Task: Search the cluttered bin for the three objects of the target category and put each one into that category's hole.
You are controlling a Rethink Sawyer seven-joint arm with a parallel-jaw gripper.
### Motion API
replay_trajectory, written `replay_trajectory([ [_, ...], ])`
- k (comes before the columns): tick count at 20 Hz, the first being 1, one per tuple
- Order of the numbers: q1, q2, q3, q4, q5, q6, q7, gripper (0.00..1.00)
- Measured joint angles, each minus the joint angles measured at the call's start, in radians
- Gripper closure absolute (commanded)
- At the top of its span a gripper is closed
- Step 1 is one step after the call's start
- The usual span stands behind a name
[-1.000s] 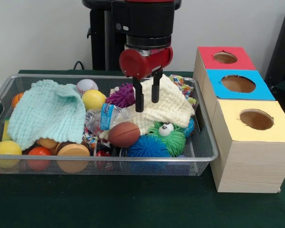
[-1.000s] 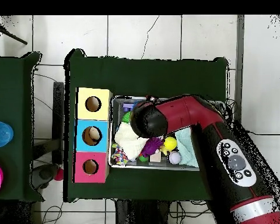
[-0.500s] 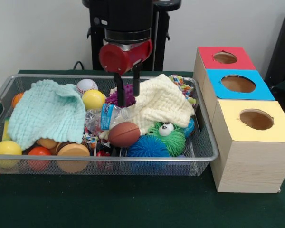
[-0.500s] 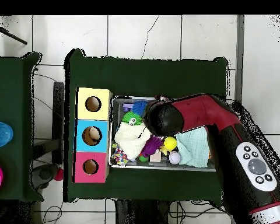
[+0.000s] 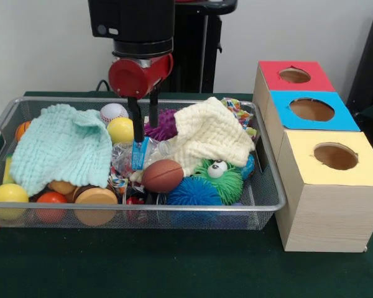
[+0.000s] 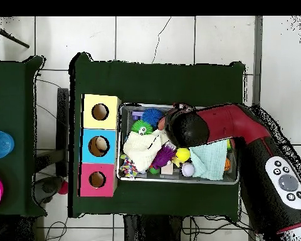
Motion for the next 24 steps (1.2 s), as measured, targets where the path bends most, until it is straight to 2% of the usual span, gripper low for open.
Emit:
replay_trajectory([
  [24,0.002,0.038,0.0,0.015,-0.083,0.0,-0.017,0.0],
])
